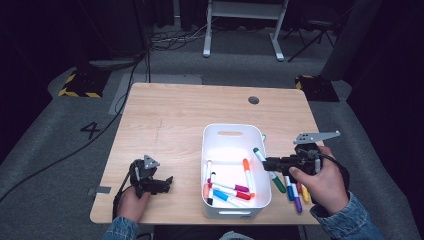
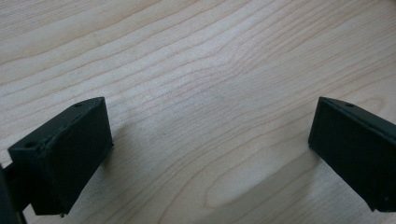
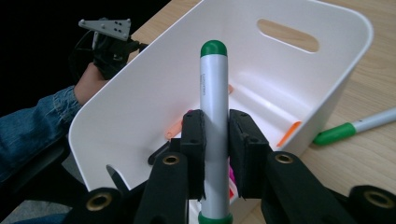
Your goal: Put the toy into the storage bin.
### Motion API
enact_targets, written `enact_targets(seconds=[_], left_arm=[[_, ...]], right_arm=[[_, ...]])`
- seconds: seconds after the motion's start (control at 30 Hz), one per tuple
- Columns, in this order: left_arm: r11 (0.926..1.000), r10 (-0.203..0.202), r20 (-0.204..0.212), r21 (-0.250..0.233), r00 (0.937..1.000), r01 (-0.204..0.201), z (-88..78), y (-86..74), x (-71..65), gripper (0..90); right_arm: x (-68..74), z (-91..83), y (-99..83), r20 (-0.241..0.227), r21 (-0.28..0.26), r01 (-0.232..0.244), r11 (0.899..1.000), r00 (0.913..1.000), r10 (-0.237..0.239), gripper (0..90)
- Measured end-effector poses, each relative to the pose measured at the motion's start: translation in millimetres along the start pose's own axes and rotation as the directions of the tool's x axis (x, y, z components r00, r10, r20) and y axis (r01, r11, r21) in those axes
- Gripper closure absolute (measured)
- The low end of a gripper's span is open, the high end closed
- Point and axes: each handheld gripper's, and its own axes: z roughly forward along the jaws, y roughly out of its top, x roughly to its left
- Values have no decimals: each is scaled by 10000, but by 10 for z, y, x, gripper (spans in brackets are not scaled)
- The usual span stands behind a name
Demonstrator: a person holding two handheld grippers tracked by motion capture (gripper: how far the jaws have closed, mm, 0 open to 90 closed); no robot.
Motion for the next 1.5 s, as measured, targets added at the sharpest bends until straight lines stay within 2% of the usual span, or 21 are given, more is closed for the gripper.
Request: enact_targets(seconds=[0.33, 0.7, 1.03, 1.5], left_arm=[[10000, 3, 27, 31, 10000, -3, -2, -1, -1, 0], [10000, 25, 5, 36, 10000, -25, -7, -6, -3, 0], [10000, 27, -1, 46, 10000, -27, -7, -5, -3, 0], [10000, 24, 6, 38, 10000, -24, -7, -6, -3, 0]], right_arm=[[167, 197, 59, -439, 469, 398, 9981, 9983, -377, 773], [273, 306, 106, -857, 695, 731, 9949, 9941, -671, 774], [264, 440, 71, -893, 1238, 715, 9897, 9942, -607, 774], [236, 654, -10, -768, 2318, 888, 9687, 9944, -728, 774]])
